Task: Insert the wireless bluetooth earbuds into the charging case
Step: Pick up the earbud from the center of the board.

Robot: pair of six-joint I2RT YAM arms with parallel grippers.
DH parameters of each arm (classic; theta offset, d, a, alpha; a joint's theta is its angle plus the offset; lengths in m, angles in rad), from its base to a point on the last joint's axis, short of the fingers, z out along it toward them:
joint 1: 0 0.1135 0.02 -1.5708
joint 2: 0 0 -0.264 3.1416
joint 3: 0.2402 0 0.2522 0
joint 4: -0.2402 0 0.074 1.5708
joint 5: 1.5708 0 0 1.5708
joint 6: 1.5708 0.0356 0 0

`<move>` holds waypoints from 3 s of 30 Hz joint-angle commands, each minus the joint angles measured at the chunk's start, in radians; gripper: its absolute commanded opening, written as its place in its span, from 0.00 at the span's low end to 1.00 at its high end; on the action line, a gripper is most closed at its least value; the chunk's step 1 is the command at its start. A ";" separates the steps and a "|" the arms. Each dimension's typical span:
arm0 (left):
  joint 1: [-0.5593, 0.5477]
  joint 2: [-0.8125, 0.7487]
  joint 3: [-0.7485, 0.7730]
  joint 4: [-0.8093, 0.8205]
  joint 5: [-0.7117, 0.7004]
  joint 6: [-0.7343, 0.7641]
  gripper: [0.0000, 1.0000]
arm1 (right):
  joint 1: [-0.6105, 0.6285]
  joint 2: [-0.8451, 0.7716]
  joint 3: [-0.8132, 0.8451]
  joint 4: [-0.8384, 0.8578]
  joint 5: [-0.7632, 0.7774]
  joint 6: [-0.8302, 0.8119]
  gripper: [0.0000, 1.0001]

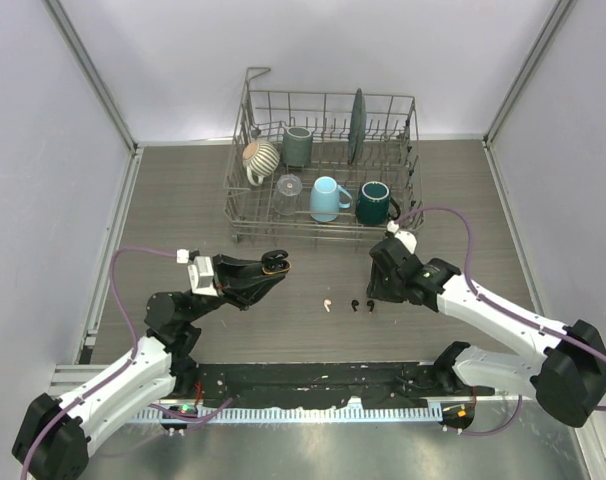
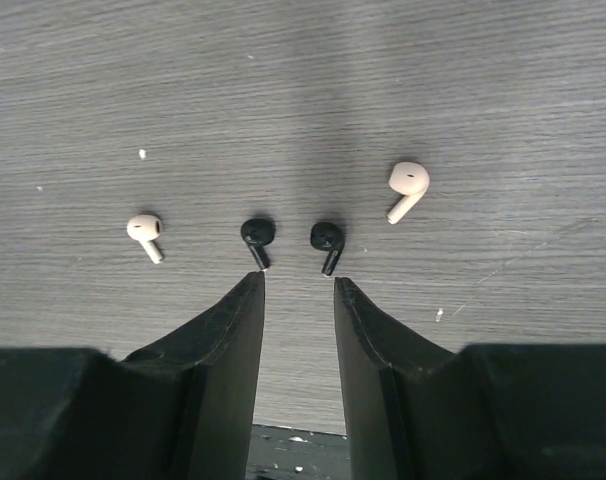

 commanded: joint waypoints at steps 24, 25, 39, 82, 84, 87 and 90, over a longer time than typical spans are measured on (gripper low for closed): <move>-0.001 -0.044 -0.024 0.089 -0.049 0.018 0.00 | 0.025 0.194 -0.026 0.075 0.074 0.088 0.38; -0.001 -0.045 -0.024 0.087 -0.049 0.017 0.00 | 0.025 0.201 -0.029 0.077 0.078 0.091 0.38; -0.001 -0.030 -0.018 0.081 -0.035 0.017 0.00 | 0.027 0.241 -0.059 0.147 0.098 0.116 0.38; -0.001 -0.022 -0.027 0.068 -0.036 0.013 0.00 | 0.051 0.301 -0.032 0.103 0.139 0.110 0.34; -0.001 -0.022 -0.027 0.068 -0.036 0.015 0.00 | 0.053 0.309 -0.029 0.103 0.136 0.110 0.34; -0.001 -0.022 -0.027 0.066 -0.035 0.017 0.00 | 0.057 0.315 -0.026 0.103 0.134 0.113 0.34; -0.001 -0.024 -0.030 0.064 -0.035 0.018 0.00 | 0.068 0.317 -0.022 0.094 0.145 0.119 0.34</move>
